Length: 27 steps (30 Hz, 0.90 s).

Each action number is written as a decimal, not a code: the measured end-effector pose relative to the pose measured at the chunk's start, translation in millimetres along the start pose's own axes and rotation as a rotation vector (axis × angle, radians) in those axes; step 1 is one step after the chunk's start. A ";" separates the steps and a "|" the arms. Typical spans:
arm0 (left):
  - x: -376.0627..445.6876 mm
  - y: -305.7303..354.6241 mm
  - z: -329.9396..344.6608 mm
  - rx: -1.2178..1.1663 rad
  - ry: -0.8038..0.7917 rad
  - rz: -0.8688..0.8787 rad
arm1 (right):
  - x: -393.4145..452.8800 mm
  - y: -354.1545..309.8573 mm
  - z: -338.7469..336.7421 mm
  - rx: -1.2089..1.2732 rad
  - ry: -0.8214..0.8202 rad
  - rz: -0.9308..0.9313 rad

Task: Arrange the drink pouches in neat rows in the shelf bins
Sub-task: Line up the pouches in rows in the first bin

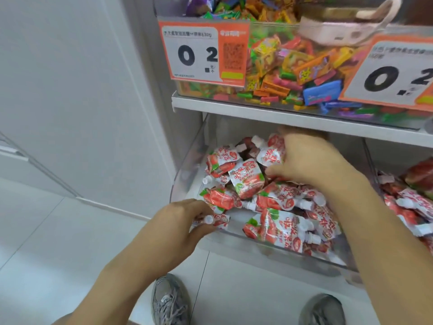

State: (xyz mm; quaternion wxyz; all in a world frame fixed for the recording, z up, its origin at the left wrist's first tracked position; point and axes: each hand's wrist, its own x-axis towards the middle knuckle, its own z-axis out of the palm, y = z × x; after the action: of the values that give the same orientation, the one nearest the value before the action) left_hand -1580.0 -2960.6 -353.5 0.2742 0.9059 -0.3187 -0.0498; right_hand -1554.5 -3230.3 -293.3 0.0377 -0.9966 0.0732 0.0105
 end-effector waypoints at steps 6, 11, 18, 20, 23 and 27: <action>-0.5 -5.1 -7.2 -0.020 -0.087 -0.097 | 3.7 -48.1 31.6 0.495 -0.044 -0.525; -1.0 -4.7 -13.9 -0.029 -0.136 -0.118 | 25.5 -69.4 71.0 0.454 -0.310 -0.563; -6.0 -1.8 -4.4 -0.018 0.032 -0.059 | 58.6 -93.9 86.6 0.223 -0.419 -0.703; -10.4 -6.7 6.6 0.050 0.130 -0.009 | 64.7 -98.6 96.7 0.061 -0.458 -0.733; -16.4 -11.5 25.7 0.107 0.269 0.079 | 69.4 -96.3 96.5 0.042 -0.523 -0.750; -17.2 -14.0 27.9 0.126 0.370 0.090 | 65.4 -89.8 88.1 0.218 -0.468 -0.712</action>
State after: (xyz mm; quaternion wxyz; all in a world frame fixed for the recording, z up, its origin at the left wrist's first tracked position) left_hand -1593.3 -2954.2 -385.9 0.2729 0.8999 -0.3055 0.1497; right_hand -1478.0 -3144.5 -376.3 0.1597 -0.9205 -0.2846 0.2147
